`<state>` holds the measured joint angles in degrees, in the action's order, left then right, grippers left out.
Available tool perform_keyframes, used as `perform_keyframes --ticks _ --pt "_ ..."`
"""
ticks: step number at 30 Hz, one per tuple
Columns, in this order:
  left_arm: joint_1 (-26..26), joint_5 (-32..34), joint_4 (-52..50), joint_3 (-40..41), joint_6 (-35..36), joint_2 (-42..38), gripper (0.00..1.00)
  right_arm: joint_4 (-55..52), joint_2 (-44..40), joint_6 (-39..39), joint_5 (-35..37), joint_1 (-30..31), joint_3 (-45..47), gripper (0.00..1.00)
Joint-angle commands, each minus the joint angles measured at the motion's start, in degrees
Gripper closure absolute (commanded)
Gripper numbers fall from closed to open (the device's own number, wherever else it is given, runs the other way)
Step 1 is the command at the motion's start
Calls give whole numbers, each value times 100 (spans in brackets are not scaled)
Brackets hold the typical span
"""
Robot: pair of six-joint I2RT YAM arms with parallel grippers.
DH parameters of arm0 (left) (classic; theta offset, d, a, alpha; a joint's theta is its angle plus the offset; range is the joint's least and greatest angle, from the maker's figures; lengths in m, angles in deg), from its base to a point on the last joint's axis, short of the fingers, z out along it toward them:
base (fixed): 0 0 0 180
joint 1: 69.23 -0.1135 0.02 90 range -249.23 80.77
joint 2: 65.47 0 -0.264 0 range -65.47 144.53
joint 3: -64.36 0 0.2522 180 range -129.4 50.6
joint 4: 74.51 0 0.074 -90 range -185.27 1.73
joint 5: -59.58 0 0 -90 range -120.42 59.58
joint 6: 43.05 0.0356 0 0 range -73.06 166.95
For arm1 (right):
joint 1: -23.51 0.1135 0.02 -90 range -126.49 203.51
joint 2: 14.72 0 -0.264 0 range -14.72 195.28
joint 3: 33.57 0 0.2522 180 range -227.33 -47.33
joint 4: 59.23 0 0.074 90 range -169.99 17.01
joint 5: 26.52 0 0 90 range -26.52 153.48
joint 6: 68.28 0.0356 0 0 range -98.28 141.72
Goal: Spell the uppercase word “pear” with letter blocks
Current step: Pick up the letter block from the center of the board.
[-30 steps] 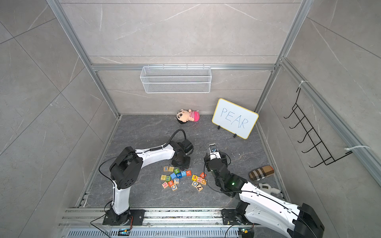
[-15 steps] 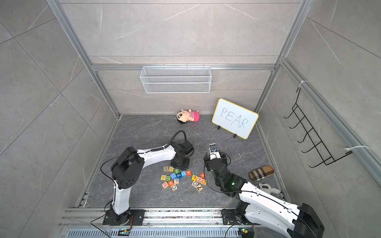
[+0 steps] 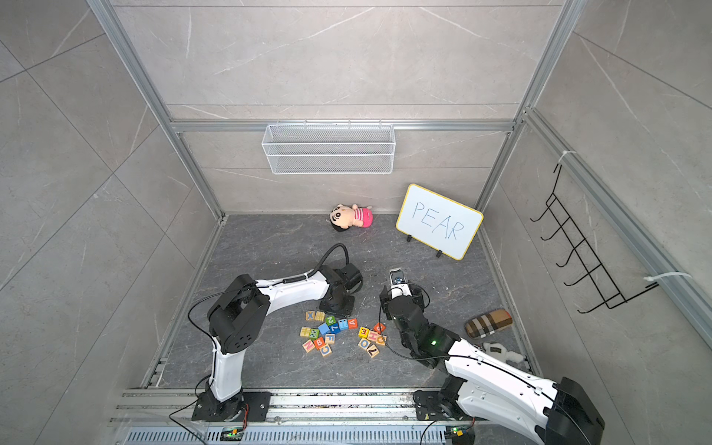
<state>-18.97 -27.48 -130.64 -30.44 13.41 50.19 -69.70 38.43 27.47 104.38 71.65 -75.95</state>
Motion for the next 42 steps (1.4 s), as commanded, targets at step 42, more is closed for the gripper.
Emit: perform_keyframes --ticks 42 --pt "-321 509 -690 -617 483 -796 78 -8 11 -186 -91 -17 -377 23"
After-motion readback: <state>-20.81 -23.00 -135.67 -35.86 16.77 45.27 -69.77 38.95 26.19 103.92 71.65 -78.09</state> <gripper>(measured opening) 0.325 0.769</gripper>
